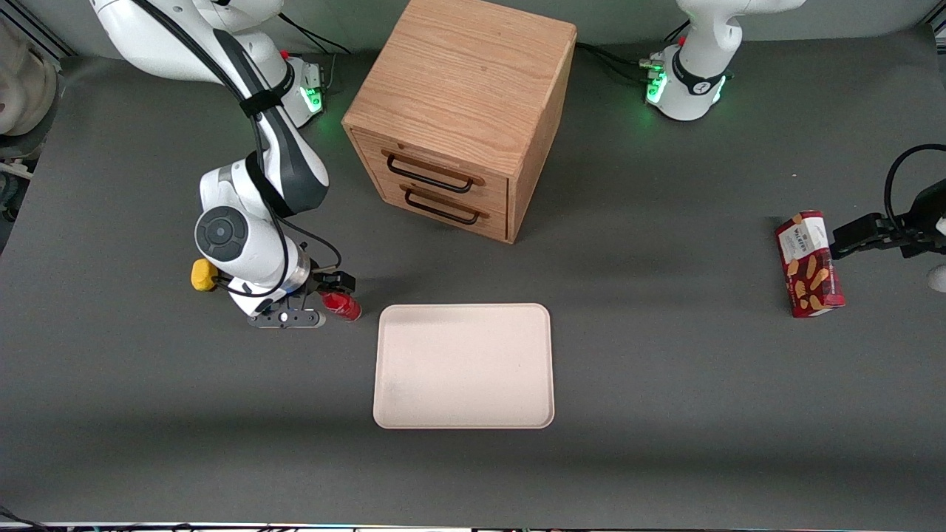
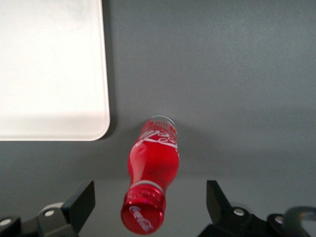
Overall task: Place coke bottle on tray
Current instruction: 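Lower the open right gripper around the bottle's neck, then close the right gripper on the bottle's neck, then lift the bottle off the table with the right gripper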
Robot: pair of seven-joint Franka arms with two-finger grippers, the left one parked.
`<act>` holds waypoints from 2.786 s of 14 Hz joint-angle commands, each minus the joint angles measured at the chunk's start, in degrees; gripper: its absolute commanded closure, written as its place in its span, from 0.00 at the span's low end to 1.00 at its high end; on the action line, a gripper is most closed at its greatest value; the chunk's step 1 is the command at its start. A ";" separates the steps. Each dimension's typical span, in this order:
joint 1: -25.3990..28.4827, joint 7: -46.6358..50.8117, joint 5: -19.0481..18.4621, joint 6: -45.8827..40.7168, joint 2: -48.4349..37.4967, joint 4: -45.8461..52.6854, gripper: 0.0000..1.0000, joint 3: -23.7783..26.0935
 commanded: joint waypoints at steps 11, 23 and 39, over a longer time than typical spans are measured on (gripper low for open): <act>0.52 0.63 -1.02 7.10 -2.13 -3.61 0.15 -0.04; 0.61 0.63 -1.11 7.81 -2.48 -4.75 1.00 -0.04; -0.27 -5.25 -3.12 -23.46 -2.40 24.31 1.00 -0.13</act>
